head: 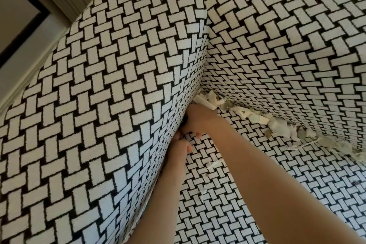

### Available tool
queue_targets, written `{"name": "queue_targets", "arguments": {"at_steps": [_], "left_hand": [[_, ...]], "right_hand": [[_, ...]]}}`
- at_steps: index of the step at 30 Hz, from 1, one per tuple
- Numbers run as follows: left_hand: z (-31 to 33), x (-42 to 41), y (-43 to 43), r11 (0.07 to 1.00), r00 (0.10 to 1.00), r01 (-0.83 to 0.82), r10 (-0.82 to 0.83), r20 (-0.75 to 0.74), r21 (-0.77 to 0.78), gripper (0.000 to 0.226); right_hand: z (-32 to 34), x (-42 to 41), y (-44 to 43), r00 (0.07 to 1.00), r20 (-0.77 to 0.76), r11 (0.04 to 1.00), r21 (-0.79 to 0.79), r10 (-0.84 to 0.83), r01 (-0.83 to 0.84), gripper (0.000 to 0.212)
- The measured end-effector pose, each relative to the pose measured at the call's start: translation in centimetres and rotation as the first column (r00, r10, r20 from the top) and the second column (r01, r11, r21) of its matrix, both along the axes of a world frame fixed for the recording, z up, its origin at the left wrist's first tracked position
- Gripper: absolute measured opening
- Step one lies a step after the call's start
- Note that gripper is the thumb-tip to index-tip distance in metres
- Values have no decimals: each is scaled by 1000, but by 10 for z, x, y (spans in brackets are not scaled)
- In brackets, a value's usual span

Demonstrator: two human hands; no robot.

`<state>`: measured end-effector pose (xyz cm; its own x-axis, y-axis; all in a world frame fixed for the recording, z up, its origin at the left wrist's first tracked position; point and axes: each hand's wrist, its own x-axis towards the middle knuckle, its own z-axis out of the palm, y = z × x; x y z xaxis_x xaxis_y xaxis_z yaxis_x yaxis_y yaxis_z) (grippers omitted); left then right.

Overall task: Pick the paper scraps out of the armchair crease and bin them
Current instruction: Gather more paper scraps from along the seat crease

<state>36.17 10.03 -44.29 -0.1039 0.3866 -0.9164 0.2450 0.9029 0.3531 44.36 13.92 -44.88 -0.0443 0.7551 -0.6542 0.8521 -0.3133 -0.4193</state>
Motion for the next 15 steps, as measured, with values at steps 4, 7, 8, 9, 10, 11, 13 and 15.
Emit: {"name": "queue_targets", "arguments": {"at_steps": [4, 7, 8, 9, 10, 11, 13, 15], "left_hand": [[-7, -5, -9, 996, 1000, -2, 1, 17, 90, 59], [-4, -7, -13, 990, 995, -18, 4, 100, 139, 62], [2, -7, -12, 989, 993, -33, 16, 117, 144, 63], [3, -8, -12, 987, 990, -40, 18, 137, 158, 63], [8, -8, -14, 988, 991, -35, 14, 136, 153, 62], [8, -10, -15, 987, 987, -34, 9, 158, 156, 59], [8, -13, -17, 983, 981, -65, 32, 190, 173, 60], [6, -14, -19, 972, 975, -91, 42, 219, 218, 73]], "right_hand": [[-3, -1, 7, 997, 8, 993, -95, 76, -75, 28], [-6, 2, 5, 998, -56, 994, -108, 20, -26, 29], [-6, 4, 4, 995, -98, 994, -110, -20, 9, 31], [-5, 6, 4, 989, -136, 993, -110, -51, 36, 32], [-5, 7, 3, 984, -163, 992, -111, -71, 53, 34], [-4, 8, 3, 980, -180, 992, -114, -83, 63, 35], [-2, 10, 4, 971, -209, 988, -125, -114, 89, 36], [-2, 11, 4, 959, -244, 984, -136, -143, 112, 38]]}}
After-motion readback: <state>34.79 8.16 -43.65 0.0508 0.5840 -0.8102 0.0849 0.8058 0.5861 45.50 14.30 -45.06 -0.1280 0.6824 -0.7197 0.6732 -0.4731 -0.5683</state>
